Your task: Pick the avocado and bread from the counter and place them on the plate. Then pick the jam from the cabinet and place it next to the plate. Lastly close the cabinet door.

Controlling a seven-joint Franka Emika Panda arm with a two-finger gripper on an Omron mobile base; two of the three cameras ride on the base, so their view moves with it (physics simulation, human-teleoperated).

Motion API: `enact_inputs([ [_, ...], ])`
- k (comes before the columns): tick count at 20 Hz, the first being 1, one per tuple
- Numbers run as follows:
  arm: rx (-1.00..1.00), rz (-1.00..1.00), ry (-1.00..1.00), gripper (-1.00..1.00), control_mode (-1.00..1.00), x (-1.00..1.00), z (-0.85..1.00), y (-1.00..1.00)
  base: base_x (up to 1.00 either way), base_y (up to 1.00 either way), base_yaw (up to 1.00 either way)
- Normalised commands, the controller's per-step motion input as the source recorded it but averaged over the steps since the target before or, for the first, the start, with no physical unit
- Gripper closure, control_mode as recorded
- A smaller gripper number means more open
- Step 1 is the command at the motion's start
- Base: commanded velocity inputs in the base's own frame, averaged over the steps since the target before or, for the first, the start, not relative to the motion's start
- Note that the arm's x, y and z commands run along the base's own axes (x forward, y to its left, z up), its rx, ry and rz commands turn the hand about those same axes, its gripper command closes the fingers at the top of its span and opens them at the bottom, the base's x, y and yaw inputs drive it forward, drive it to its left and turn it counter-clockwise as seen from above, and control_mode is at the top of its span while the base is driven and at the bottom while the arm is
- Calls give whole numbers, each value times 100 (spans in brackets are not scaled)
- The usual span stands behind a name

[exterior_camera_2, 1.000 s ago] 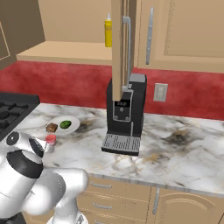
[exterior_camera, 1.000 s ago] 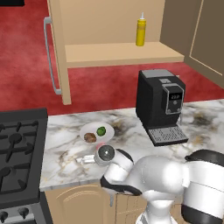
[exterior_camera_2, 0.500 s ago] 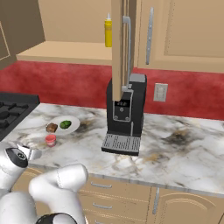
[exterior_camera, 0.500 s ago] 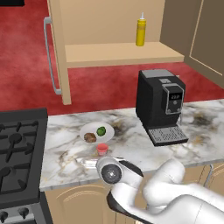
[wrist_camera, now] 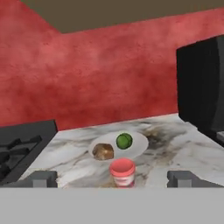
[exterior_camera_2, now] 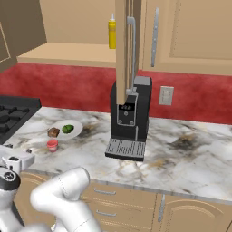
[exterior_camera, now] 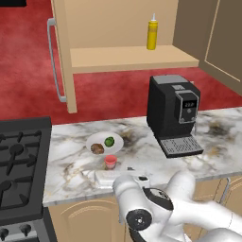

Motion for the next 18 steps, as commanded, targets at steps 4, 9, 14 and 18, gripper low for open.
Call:
enact_inputs([
  [4,-1,-4,-22,-100,-100,-65,100,8,0,0,0],
  [9,-1,-9,-14,-100,-100,-59,100,13,0,0,0],
  [14,-5,-10,-7,-100,-100,-41,100,25,0,0,0],
  [18,-10,-11,-1,-100,-100,-17,78,24,0,0,0],
])
